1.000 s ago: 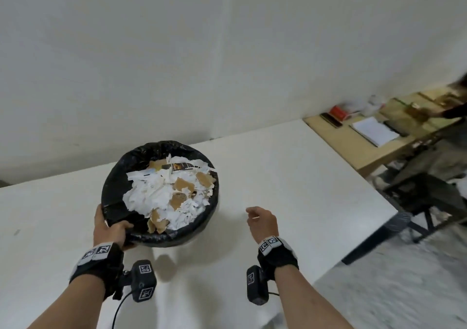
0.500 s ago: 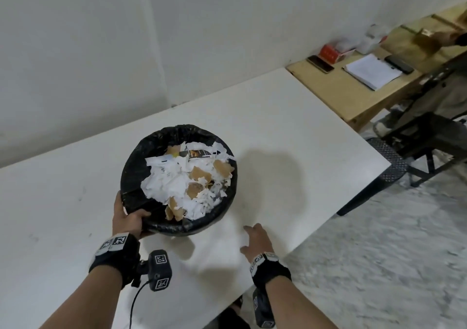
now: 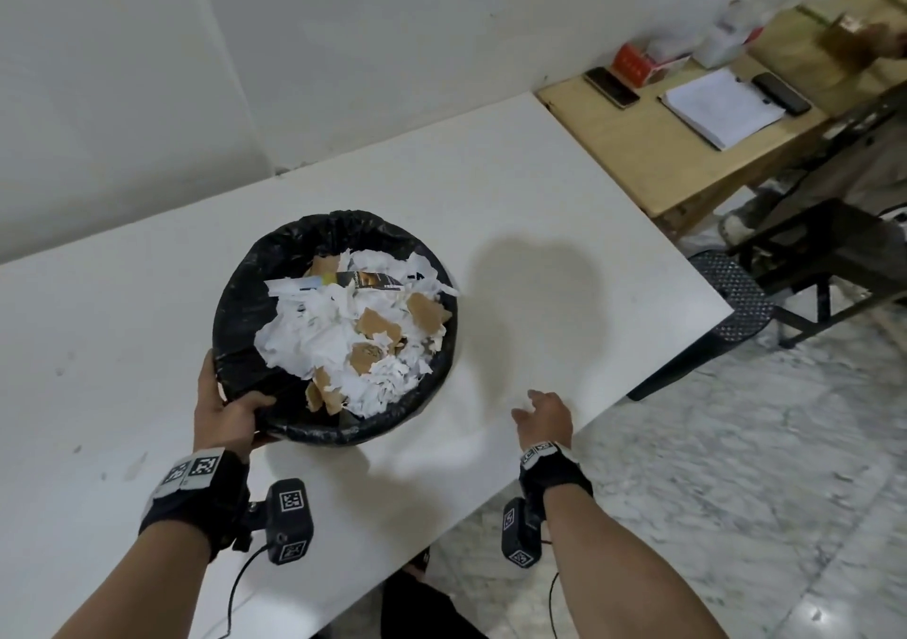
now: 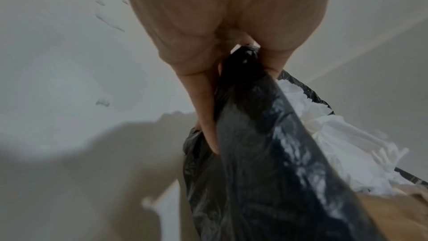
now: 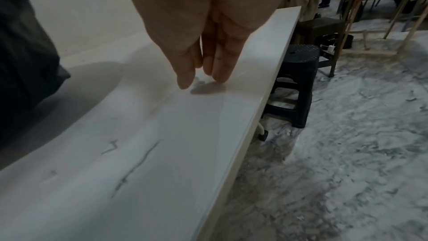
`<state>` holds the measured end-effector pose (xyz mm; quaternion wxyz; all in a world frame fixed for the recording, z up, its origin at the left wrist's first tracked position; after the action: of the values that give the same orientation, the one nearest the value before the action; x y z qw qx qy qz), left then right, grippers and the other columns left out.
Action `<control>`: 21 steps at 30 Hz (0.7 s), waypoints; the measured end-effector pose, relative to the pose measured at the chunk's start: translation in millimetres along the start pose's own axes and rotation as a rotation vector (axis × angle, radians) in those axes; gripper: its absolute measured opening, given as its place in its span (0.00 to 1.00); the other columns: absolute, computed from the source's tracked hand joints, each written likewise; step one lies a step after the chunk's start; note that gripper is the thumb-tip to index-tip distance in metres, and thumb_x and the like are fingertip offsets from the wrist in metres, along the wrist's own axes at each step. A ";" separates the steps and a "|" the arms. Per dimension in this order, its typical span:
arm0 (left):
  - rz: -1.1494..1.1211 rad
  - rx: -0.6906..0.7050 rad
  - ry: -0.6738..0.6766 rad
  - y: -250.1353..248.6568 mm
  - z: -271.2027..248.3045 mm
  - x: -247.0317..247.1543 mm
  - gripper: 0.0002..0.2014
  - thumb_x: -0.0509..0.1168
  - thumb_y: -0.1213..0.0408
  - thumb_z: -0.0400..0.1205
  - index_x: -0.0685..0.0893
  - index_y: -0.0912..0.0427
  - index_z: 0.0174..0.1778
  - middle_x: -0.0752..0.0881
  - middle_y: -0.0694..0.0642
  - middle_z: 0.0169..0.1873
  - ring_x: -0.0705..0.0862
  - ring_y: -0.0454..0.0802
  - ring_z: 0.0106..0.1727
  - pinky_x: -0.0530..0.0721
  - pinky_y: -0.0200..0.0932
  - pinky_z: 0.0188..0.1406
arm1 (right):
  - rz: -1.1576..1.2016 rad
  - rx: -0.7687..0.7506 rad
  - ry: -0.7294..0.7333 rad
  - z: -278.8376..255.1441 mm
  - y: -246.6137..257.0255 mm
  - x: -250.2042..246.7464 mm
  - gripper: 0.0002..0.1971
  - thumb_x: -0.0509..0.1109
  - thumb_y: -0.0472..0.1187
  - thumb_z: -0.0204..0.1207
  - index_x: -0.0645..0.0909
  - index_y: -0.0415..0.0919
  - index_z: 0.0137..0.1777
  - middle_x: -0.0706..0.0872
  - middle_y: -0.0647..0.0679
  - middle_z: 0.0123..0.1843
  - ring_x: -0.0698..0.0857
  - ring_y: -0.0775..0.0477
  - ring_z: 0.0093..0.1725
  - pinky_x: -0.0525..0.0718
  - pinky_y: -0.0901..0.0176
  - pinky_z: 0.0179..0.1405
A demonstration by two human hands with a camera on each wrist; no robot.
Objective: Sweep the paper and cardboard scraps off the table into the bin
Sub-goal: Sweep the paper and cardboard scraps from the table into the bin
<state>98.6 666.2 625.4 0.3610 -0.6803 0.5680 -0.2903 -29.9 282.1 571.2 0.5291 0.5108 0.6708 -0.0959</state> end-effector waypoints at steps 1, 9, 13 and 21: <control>0.006 0.002 0.009 -0.5 -1.1 6.7 0.45 0.61 0.84 0.73 0.71 0.27 0.74 0.85 0.58 0.66 0.86 0.68 0.57 0.88 0.54 0.35 | -0.022 -0.010 0.006 2.8 -2.1 1.4 0.17 0.69 0.35 0.78 0.80 0.32 0.65 0.81 0.38 0.65 0.82 0.38 0.62 0.81 0.52 0.59; 0.074 0.024 0.071 -3.5 -10.3 45.7 0.45 0.62 0.85 0.73 0.72 0.30 0.76 0.86 0.56 0.62 0.87 0.62 0.49 0.87 0.48 0.23 | -0.113 -0.077 0.030 13.0 -4.1 4.8 0.15 0.62 0.25 0.74 0.89 0.37 0.49 0.90 0.36 0.48 0.88 0.36 0.51 0.85 0.56 0.47; 0.106 0.024 0.084 -3.5 -15.7 53.1 0.45 0.62 0.84 0.74 0.71 0.29 0.75 0.86 0.55 0.62 0.87 0.61 0.49 0.88 0.51 0.28 | -0.049 -0.091 0.040 13.9 0.9 -6.7 0.14 0.64 0.28 0.75 0.90 0.39 0.51 0.91 0.39 0.50 0.89 0.39 0.53 0.84 0.59 0.50; 0.136 0.005 0.167 -25.8 -30.3 60.7 0.45 0.59 0.86 0.75 0.69 0.33 0.79 0.84 0.60 0.63 0.86 0.69 0.49 0.89 0.58 0.28 | 0.444 -0.312 -0.132 -17.6 81.9 -93.0 0.09 0.68 0.31 0.75 0.88 0.41 0.44 0.87 0.48 0.36 0.85 0.47 0.37 0.85 0.57 0.47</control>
<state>100.0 604.2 663.0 0.3330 -0.6128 0.6403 -0.3220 16.2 277.3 687.5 0.6518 0.5504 0.5132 0.0936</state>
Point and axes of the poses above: each hand's wrist, its own z-axis towards the middle knuckle, its own x-axis out of the palm, y = z × x, the point moved 4 cm from there along z, towards the middle knuckle
